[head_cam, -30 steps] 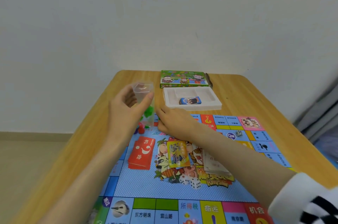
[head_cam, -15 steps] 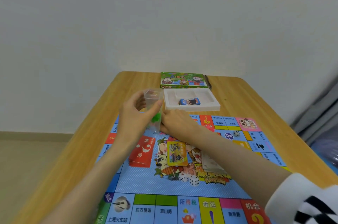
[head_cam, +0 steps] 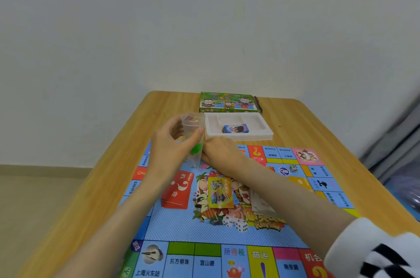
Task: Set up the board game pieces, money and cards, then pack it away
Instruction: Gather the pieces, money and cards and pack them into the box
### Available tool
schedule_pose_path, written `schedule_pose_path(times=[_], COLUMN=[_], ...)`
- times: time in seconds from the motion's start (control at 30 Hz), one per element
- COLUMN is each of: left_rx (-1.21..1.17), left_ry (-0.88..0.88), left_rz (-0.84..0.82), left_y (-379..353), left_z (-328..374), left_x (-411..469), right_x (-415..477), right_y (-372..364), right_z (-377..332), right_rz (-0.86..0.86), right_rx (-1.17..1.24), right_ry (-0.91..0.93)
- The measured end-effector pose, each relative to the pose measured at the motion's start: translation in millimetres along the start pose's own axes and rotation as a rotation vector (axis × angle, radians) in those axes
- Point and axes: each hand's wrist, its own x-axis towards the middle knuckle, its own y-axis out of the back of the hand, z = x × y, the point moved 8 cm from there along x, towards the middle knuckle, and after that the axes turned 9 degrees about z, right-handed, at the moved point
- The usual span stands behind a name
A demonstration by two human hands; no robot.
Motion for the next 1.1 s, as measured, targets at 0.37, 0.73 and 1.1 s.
schedule_pose_path(times=[0.37,0.73,1.1], left_rx=[0.005,0.077,0.123], left_ry=[-0.002,0.014,0.012], left_rz=[-0.023,-0.117,-0.166], left_y=[-2,-16,-27], left_z=[1,-7,-10], left_x=[-2,-14,-23], right_x=[-10,-53,-39], right_y=[21,-14,12], right_z=[53,44,41], right_rz=[0.335,0.217,0.309], right_rx=[0.66,2.487,2.773], right_ry=[-0.558,-1.516,-1.556])
